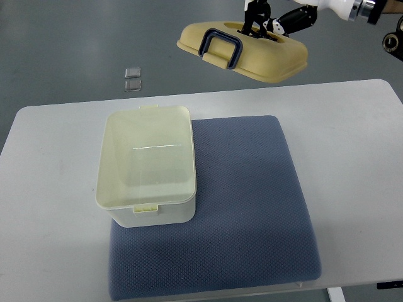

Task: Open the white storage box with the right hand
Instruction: 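Lift the yellow lid off the box with the right hand, then lower the lid onto the mat beside the box and release it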

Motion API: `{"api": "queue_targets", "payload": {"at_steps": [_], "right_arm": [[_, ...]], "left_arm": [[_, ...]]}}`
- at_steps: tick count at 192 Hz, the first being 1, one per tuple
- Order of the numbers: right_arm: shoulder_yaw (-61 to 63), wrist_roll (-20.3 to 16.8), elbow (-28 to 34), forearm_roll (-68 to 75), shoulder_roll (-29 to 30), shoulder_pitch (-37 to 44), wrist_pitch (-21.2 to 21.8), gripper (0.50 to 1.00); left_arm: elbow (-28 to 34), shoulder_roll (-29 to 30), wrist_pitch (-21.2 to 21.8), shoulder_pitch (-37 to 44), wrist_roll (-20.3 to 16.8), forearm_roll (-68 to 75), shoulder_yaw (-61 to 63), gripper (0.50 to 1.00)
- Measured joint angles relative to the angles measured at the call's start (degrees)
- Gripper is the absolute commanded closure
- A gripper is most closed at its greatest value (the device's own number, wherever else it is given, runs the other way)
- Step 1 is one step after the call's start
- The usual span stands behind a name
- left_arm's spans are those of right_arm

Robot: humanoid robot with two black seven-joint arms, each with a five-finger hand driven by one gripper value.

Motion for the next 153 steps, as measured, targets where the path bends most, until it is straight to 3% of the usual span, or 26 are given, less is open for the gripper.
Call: {"api": "queue_targets", "payload": {"at_steps": [65, 123, 139, 143, 144, 146, 153], "right_arm": [[-1.0, 0.0, -1.0, -0.5, -0.9, -11.9, -8.3, 1.000], [-2.1, 0.0, -0.9, -1.5, 0.9, -18.8, -9.2, 1.000], [-2.3, 0.0, -0.9, -1.5, 2.0, -19.9, -9.2, 0.889], [-2.3, 0.0, -0.9, -1.5, 2.2, -20.1, -9.2, 0.844], [-2.3, 0.0, -0.9, -1.5, 2.3, -20.2, -9.2, 0.814], [-2.3, 0.0, -0.9, -1.5, 2.4, -20.3, -9.2, 0.814], [-2.3, 0.0, -0.9, -1.5, 2.8, -20.5, -9.2, 0.695]], "left_arm": [[0.0, 0.0, 0.0, 0.0, 0.0, 0.0, 0.0, 0.500], [0.0, 0.0, 0.0, 0.0, 0.0, 0.0, 0.0, 0.500], [0.0, 0.0, 0.0, 0.0, 0.0, 0.0, 0.0, 0.500], [0.0, 0.0, 0.0, 0.0, 0.0, 0.0, 0.0, 0.500], [0.0, 0.0, 0.0, 0.0, 0.0, 0.0, 0.0, 0.500], [0.0, 0.0, 0.0, 0.0, 0.0, 0.0, 0.0, 0.500], [0.0, 0.0, 0.0, 0.0, 0.0, 0.0, 0.0, 0.500]]}}
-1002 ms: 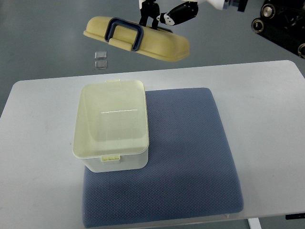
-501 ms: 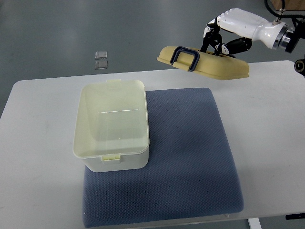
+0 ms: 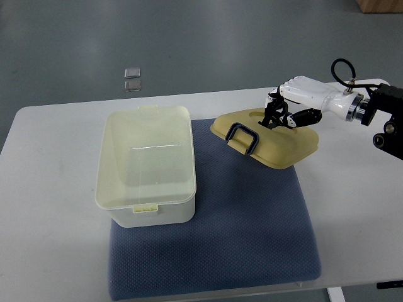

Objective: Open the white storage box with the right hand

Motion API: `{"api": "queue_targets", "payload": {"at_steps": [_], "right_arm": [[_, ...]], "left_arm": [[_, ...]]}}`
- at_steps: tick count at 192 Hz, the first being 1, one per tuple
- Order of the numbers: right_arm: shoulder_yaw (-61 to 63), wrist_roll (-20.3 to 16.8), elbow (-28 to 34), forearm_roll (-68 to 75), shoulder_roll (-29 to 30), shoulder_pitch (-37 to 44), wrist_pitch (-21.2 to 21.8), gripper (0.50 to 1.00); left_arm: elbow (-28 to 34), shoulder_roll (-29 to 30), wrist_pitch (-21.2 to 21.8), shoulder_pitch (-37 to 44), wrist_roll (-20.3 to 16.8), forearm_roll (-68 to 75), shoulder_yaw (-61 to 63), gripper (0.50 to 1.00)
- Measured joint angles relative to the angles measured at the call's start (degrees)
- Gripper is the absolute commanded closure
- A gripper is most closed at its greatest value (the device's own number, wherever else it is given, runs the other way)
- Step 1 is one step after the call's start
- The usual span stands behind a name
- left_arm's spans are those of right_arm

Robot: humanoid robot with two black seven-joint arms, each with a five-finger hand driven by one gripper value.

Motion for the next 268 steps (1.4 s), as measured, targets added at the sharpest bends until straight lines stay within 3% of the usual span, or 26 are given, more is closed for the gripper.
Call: {"api": "queue_targets", "payload": {"at_steps": [10, 103, 137, 162, 191, 229, 268], "right_arm": [[0.0, 0.0, 0.0, 0.3, 0.4, -0.2, 0.1, 0.573], [0.0, 0.0, 0.0, 1.0, 1.6, -1.1, 2.2, 0.566], [1.7, 0.0, -0.1, 7.4, 1.2, -1.0, 12.9, 0.564], [2.8, 0.0, -1.4, 22.6, 0.8, -0.6, 24.7, 0.562], [6.0, -0.1, -4.6, 41.3, 1.3, -0.5, 32.0, 0.562], [7.6, -11.1, -5.7, 62.9, 2.9, -2.0, 39.5, 0.562], [7.7, -27.6, -6.5, 88.6, 3.8, -2.8, 42.3, 0.562]], "left_arm": [[0.0, 0.0, 0.0, 0.0, 0.0, 0.0, 0.0, 0.500], [0.0, 0.0, 0.0, 0.0, 0.0, 0.0, 0.0, 0.500], [0.0, 0.0, 0.0, 0.0, 0.0, 0.0, 0.0, 0.500], [0.0, 0.0, 0.0, 0.0, 0.0, 0.0, 0.0, 0.500], [0.0, 0.0, 0.0, 0.0, 0.0, 0.0, 0.0, 0.500], [0.0, 0.0, 0.0, 0.0, 0.0, 0.0, 0.0, 0.500], [0.0, 0.0, 0.0, 0.0, 0.0, 0.0, 0.0, 0.500]]}}
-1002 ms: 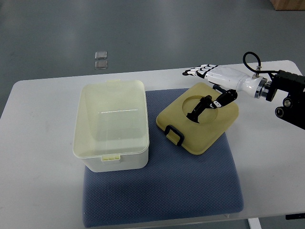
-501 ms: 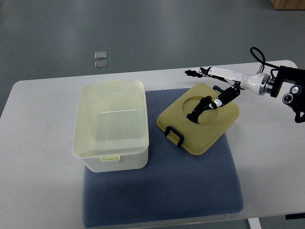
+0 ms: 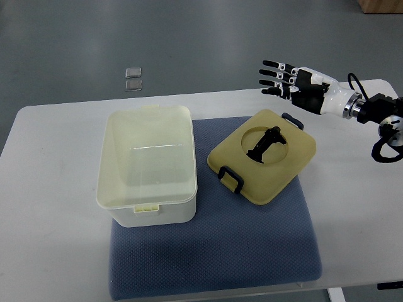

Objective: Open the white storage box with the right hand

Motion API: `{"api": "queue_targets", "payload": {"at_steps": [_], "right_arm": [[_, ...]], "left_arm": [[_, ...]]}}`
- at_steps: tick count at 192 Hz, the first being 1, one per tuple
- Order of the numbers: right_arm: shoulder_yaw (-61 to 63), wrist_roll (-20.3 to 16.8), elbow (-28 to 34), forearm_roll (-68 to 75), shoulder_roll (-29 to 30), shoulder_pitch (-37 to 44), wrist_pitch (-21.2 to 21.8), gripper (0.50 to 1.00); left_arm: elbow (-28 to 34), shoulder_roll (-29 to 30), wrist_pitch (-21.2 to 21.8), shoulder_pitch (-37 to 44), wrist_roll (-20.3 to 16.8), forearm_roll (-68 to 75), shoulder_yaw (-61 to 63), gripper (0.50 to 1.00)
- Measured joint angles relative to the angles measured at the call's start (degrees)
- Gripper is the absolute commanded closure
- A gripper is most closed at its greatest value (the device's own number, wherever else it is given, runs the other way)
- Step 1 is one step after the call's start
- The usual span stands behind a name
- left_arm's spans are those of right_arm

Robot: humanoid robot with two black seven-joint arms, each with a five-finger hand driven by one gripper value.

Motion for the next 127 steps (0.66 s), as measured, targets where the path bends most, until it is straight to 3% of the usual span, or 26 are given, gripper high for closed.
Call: {"api": "queue_targets", "payload": {"at_steps": [20, 34, 127], "right_arm": [[0.0, -6.9, -1.0, 10.0, 0.1, -0.1, -0.5, 0.562], [0.0, -8.7, -1.3, 12.7, 0.3, -0.2, -0.7, 0.562], [0.1, -9.1, -1.3, 13.8, 3.3, -0.4, 1.9, 0.562]], "left_arm": [[0.0, 0.0, 0.0, 0.0, 0.0, 0.0, 0.0, 0.500], [0.0, 0.0, 0.0, 0.0, 0.0, 0.0, 0.0, 0.500], [0.0, 0.0, 0.0, 0.0, 0.0, 0.0, 0.0, 0.500]]}}
